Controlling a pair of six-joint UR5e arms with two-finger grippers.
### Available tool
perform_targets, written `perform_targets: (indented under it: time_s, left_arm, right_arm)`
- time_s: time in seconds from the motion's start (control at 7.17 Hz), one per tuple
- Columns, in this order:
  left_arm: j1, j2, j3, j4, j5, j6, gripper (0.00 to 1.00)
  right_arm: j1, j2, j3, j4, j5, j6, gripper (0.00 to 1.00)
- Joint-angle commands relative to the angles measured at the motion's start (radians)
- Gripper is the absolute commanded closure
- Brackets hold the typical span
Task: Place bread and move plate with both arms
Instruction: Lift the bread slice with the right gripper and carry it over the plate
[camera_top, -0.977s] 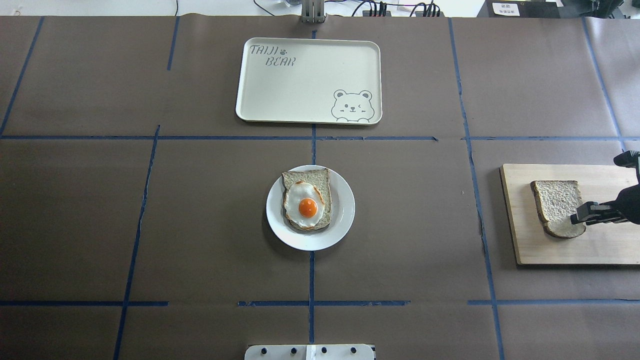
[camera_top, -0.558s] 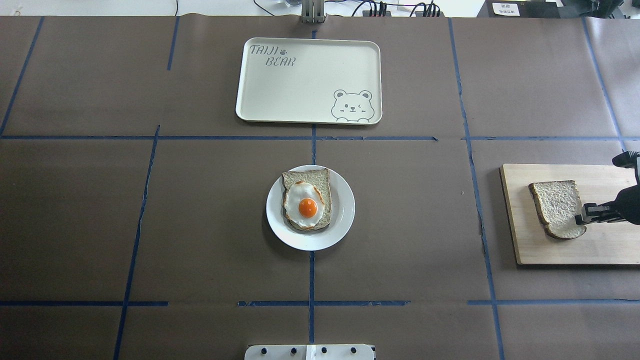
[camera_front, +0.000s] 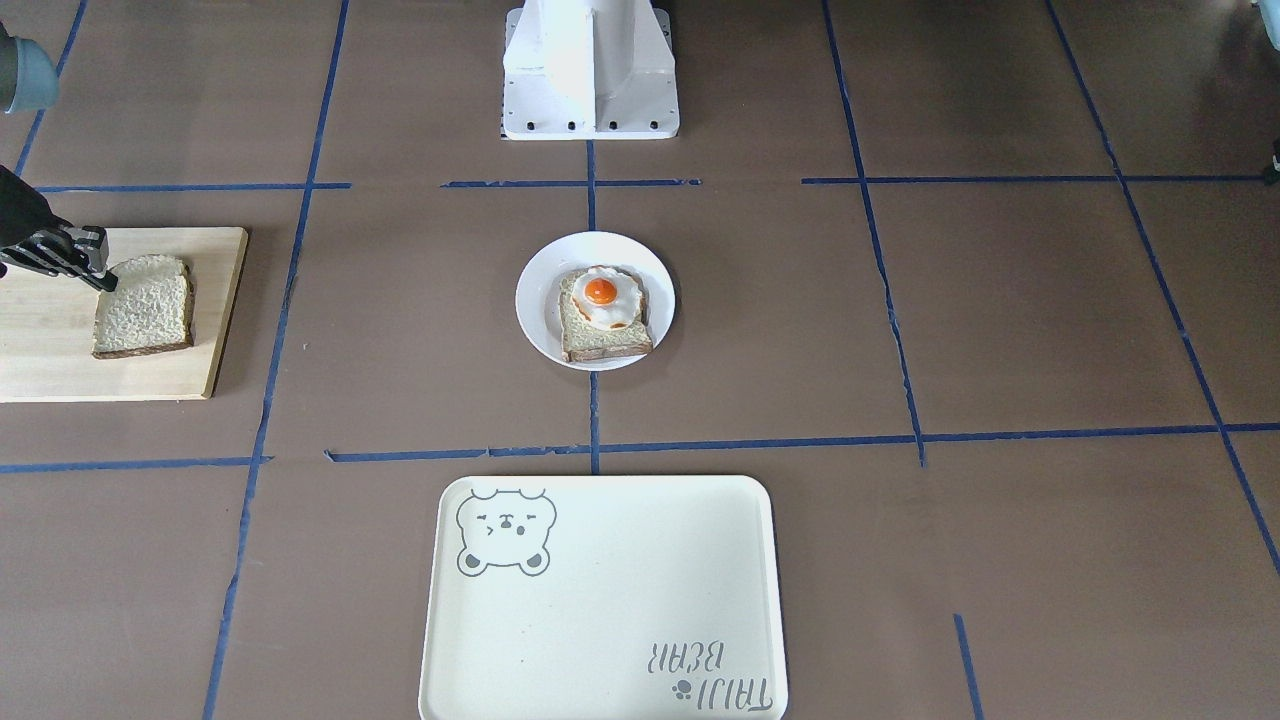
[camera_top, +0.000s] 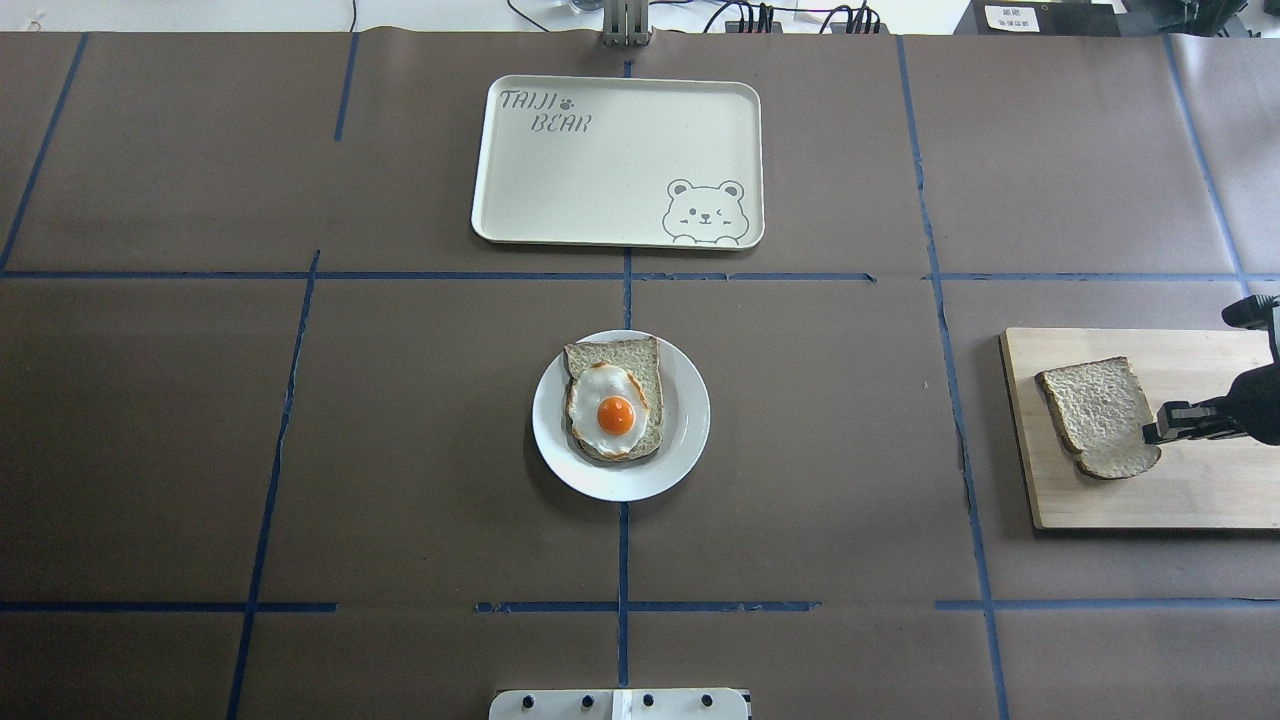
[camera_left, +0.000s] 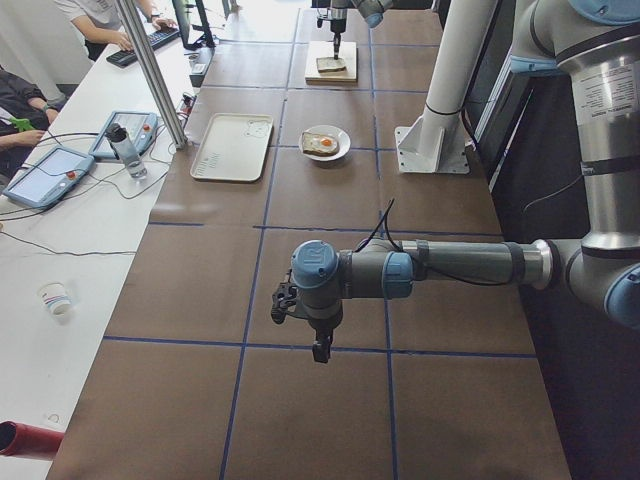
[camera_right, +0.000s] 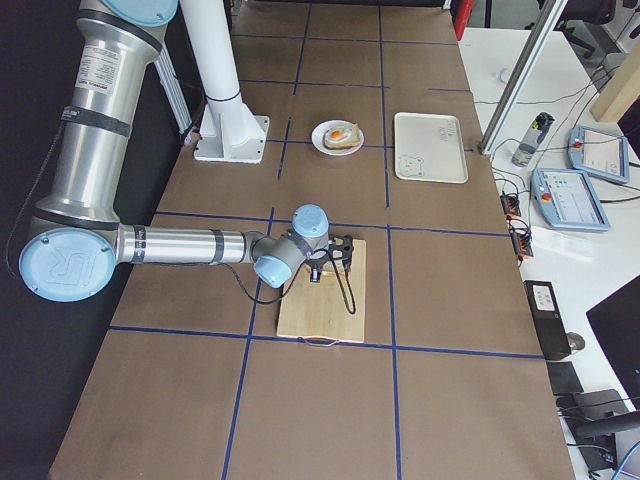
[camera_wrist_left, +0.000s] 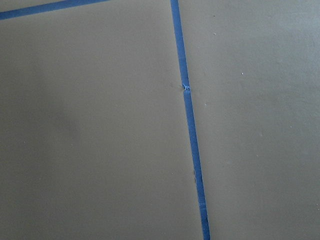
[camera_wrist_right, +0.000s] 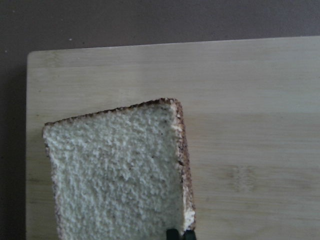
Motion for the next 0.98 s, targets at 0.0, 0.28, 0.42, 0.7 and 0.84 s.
perform_targets:
  time_s: [0.0, 0.28, 0.42, 0.7, 0.84]
  left_arm:
    - [0.0, -0.001, 0.0, 0.0, 0.0, 0.002, 0.0]
    - [0.0, -0.001, 0.002, 0.0, 0.0, 0.002, 0.0]
    - [0.0, -0.001, 0.002, 0.0, 0.0, 0.002, 0.0]
    - [0.0, -0.001, 0.0, 0.0, 0.0, 0.0, 0.0]
    - [0.0, -0.001, 0.002, 0.0, 0.0, 0.0, 0.0]
  right_arm:
    - [0.007, 0.004, 0.08, -0.006, 0.073, 0.007, 1.0]
    - [0.034, 0.024, 0.135, -0.006, 0.134, 0.007, 1.0]
    - [0.036, 0.076, 0.155, -0.012, 0.17, 0.019, 1.0]
    - [0.004, 0.268, 0.151, -0.015, 0.176, 0.266, 1.0]
    - [-0.043, 0.35, 0.148, -0.015, 0.159, 0.356, 1.0]
